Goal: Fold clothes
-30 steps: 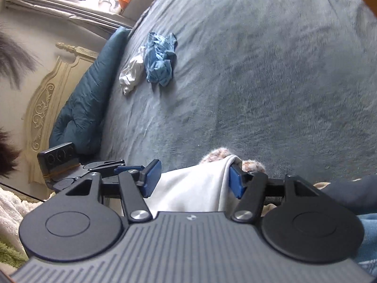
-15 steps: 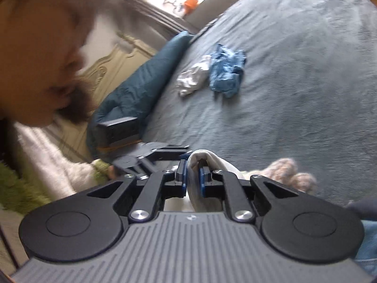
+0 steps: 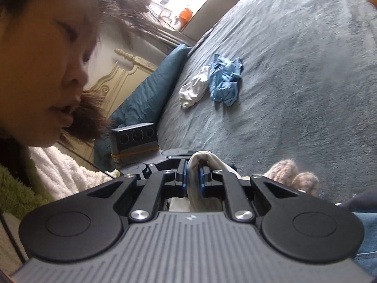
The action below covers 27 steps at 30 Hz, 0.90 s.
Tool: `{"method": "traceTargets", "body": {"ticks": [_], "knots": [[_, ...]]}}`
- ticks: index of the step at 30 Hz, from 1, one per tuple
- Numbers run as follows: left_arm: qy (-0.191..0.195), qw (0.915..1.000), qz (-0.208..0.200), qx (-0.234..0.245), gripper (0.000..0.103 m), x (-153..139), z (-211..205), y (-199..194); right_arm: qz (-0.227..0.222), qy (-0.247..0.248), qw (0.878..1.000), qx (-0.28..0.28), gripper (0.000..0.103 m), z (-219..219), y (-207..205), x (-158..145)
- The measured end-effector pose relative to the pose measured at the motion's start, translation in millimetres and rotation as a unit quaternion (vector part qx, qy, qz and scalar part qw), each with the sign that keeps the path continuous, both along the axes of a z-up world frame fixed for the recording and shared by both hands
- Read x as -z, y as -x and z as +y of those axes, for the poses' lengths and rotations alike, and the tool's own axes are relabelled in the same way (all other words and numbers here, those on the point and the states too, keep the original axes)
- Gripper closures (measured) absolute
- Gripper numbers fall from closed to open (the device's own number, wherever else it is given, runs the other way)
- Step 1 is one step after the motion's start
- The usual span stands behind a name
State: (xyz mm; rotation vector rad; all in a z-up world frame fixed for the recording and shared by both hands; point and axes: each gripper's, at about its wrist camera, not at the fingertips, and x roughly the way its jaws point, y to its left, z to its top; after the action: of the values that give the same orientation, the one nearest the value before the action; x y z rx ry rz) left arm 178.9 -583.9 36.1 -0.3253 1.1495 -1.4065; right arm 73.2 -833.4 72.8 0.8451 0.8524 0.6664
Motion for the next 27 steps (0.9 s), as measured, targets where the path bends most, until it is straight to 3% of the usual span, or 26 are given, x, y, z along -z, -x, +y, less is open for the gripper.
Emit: {"method": "traceTargets", "body": {"ticks": [4,7,9,10,12,16,19,20,24,27], "knots": [[-0.005,0.9998,0.019,0.001,0.075,7.3,-4.3,-2.7,0.014,0.017,1.0,0.018,0.088,-12.5,1.6,2.5],[-0.009,0.9993,0.036,-0.004,0.075,11.2,-5.5,-7.5,0.016,0.024,0.998,0.05,0.067,-33.5,7.2,9.2],[-0.01,0.9993,0.035,-0.003,0.075,11.5,-6.6,-8.8,0.017,0.019,0.997,0.074,0.044,-44.8,10.0,17.7],[-0.01,0.9994,0.034,-0.001,0.075,11.2,-6.7,-9.1,0.02,0.014,0.997,0.079,0.04,-48.3,9.6,23.6],[-0.012,0.9994,0.031,0.0,0.075,10.1,-7.5,-9.8,0.032,-0.003,0.997,0.068,0.033,-48.2,3.7,38.6],[-0.016,0.9994,0.029,0.001,0.075,7.1,-10.7,-11.2,0.061,-0.035,0.997,0.01,0.028,-30.8,-13.0,70.4],[-0.019,0.9993,0.031,0.004,0.074,3.7,-9.3,-9.1,0.079,-0.049,0.996,-0.012,0.027,-18.5,-18.4,84.3],[-0.02,0.9993,0.031,0.005,0.073,2.5,-8.7,-8.3,0.08,-0.059,0.995,-0.015,0.031,-15.3,-17.8,86.6],[-0.031,0.9992,0.024,0.014,0.059,-3.2,-0.9,-8.8,0.074,-0.07,0.994,-0.027,0.078,-7.3,-13.1,81.2],[-0.042,0.9988,0.013,0.021,0.057,-6.1,7.4,-13.1,0.056,-0.067,0.995,-0.04,0.084,0.8,-9.6,66.8]]}}
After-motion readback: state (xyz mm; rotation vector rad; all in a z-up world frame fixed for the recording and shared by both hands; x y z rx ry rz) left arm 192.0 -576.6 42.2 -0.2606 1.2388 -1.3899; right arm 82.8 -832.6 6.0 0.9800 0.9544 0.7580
